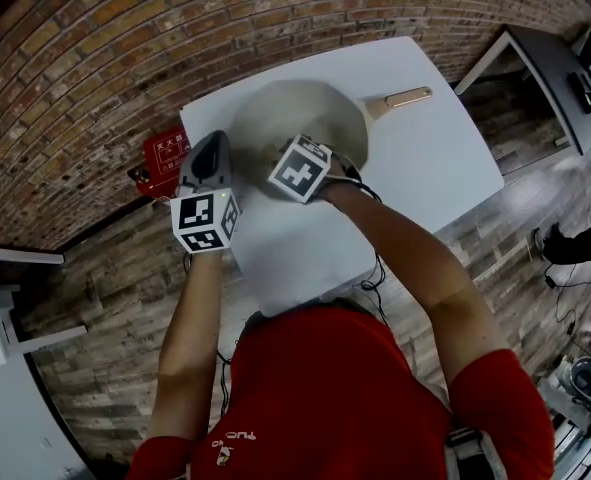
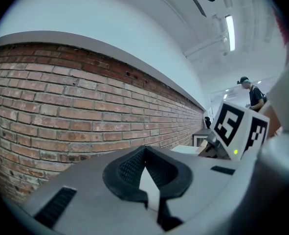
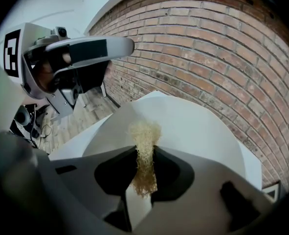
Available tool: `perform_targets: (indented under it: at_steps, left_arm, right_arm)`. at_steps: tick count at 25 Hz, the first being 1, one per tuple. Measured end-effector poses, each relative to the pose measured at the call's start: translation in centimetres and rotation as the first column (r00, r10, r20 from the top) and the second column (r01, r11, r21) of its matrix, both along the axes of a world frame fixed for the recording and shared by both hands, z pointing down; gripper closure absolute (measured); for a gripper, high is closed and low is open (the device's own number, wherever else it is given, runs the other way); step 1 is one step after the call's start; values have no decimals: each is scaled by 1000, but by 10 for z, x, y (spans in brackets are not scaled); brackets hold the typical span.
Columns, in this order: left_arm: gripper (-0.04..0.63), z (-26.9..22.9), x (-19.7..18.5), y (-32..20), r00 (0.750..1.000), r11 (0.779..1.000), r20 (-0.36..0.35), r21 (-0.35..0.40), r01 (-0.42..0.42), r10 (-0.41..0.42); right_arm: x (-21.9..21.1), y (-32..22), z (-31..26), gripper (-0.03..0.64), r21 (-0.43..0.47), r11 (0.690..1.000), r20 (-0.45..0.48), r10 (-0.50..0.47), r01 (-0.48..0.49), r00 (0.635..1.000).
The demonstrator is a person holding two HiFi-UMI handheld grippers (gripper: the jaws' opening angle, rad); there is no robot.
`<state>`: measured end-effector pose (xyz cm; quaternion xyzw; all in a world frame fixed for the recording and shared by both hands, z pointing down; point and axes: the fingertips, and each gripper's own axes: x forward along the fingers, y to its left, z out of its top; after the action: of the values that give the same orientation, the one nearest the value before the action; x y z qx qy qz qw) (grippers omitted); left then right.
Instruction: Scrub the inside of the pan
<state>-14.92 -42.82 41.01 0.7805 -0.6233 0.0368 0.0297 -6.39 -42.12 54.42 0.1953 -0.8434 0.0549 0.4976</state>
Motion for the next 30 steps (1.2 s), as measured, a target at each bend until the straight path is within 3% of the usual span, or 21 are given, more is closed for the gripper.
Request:
perform_targets:
  at_steps: [9,19,25,30]
  left_arm:
    - [583,5,2,2,1000,1000,0,-11,-4,4]
    - [583,11,18,1,1000,999,4,-27,-29,29]
    - [583,0,27,2,999,999,12,-6,-47,47]
    - [583,-22,33,4,999,998,3,29,-53,53]
  right_arm:
    - [54,-23,11,531,-4,994,-60,110,-111,992]
    - [82,-33,1,531,2,984,-32,179,-179,983]
    - [75,-40,-42,530,65,974,137,206,-217,969]
    - [67,-37,-94,530,116,963,338,194,-245,921]
